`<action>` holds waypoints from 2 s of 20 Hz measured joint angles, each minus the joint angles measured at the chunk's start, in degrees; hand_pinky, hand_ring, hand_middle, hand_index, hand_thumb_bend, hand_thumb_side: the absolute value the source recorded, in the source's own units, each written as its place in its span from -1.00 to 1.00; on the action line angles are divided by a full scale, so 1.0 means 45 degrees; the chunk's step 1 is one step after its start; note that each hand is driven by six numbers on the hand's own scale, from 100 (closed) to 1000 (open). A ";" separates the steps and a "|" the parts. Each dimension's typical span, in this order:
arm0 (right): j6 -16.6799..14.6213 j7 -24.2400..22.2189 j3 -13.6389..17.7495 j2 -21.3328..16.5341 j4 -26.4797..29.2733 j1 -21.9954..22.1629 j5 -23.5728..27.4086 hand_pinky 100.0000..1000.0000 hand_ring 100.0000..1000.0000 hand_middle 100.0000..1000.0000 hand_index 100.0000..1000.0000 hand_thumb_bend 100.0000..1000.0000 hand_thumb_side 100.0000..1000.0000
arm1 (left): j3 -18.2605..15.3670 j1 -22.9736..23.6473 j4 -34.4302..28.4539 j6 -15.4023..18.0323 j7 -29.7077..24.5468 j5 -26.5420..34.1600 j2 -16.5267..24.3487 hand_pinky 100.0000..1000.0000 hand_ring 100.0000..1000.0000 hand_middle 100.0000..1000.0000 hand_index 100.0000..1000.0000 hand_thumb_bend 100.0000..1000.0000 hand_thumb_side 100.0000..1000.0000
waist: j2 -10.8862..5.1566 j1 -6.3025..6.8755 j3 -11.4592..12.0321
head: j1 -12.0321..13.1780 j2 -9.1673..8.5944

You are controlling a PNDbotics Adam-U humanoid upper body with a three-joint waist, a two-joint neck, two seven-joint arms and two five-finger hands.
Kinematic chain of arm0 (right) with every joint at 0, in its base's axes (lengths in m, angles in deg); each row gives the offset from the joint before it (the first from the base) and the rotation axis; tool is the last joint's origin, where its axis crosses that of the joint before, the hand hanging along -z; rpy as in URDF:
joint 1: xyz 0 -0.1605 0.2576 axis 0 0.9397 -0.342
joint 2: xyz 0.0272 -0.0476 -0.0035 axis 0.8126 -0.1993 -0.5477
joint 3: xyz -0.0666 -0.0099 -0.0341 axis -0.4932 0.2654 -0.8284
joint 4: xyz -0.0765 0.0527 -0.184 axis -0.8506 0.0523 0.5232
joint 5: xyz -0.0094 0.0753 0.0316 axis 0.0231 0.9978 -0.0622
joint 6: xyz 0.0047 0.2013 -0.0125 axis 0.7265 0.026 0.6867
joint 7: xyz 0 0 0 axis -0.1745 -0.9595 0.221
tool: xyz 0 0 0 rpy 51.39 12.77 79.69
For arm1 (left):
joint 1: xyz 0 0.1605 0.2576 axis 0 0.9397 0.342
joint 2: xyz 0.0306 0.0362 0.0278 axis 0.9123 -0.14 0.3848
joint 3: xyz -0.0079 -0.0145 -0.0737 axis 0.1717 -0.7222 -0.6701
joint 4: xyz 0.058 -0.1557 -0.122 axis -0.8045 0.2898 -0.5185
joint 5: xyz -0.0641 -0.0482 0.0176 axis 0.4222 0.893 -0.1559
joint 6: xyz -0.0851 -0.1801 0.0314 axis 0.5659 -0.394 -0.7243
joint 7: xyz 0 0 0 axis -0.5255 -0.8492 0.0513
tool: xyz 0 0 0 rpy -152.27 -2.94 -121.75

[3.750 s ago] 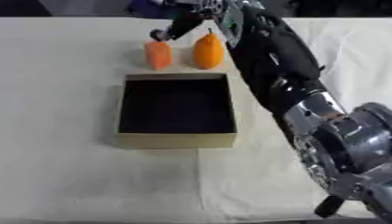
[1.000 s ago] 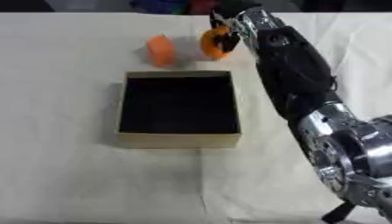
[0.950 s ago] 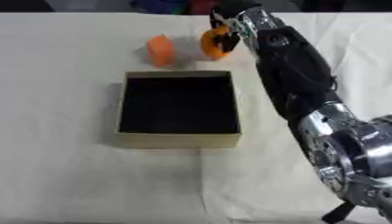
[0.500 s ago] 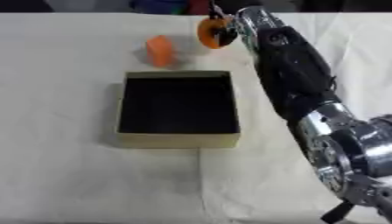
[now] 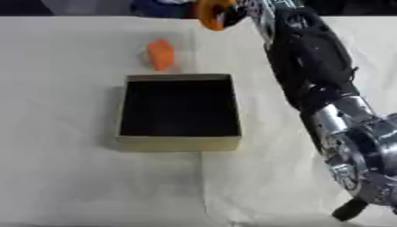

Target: Pick up objects on the table and place them in the box.

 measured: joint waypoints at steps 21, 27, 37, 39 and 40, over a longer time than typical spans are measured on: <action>-0.1686 -0.3396 -0.4406 -0.2398 0.6122 0.1671 0.7300 0.18 0.16 -0.04 -0.11 -1.00 -1.00 | -0.0008 0.0053 0.0000 0.0005 0.0075 -0.0036 0.0027 0.48 0.06 0.19 0.69 -1.00 0.68 | -0.0010 -0.0014 -0.0391 | 0.0310 0.0167; -0.1656 -0.4211 -0.5042 -0.2418 0.6867 0.2104 0.8396 0.19 0.18 -0.05 -0.11 -1.00 -0.99 | -0.0006 0.0053 0.0000 0.0005 0.0075 -0.0036 0.0027 0.48 0.06 0.19 0.69 -1.00 0.68 | -0.0011 0.0004 -0.0419 | 0.0310 0.0215; -0.1950 -0.5064 -0.5803 -0.2187 0.7232 0.2732 0.8900 0.20 0.17 -0.04 -0.10 -1.00 -0.94 | 0.0003 0.0051 0.0000 0.0003 0.0067 -0.0036 0.0028 0.48 0.05 0.19 0.69 -1.00 0.68 | -0.0004 0.0046 -0.0405 | 0.0302 0.0216; -0.2031 -0.5193 -0.5868 -0.2084 0.7147 0.2801 0.8908 0.20 0.17 -0.04 -0.10 -1.00 -0.94 | 0.0003 0.0051 0.0000 0.0002 0.0066 -0.0036 0.0028 0.48 0.05 0.19 0.69 -1.00 0.68 | 0.0000 0.0052 -0.0400 | 0.0302 0.0216; -0.2066 -0.5235 -0.5870 -0.2042 0.7109 0.2819 0.8911 0.20 0.17 -0.04 -0.10 -1.00 -0.91 | 0.0003 0.0051 0.0000 0.0002 0.0066 -0.0036 0.0028 0.48 0.05 0.19 0.69 -1.00 0.68 | 0.0001 0.0052 -0.0399 | 0.0302 0.0216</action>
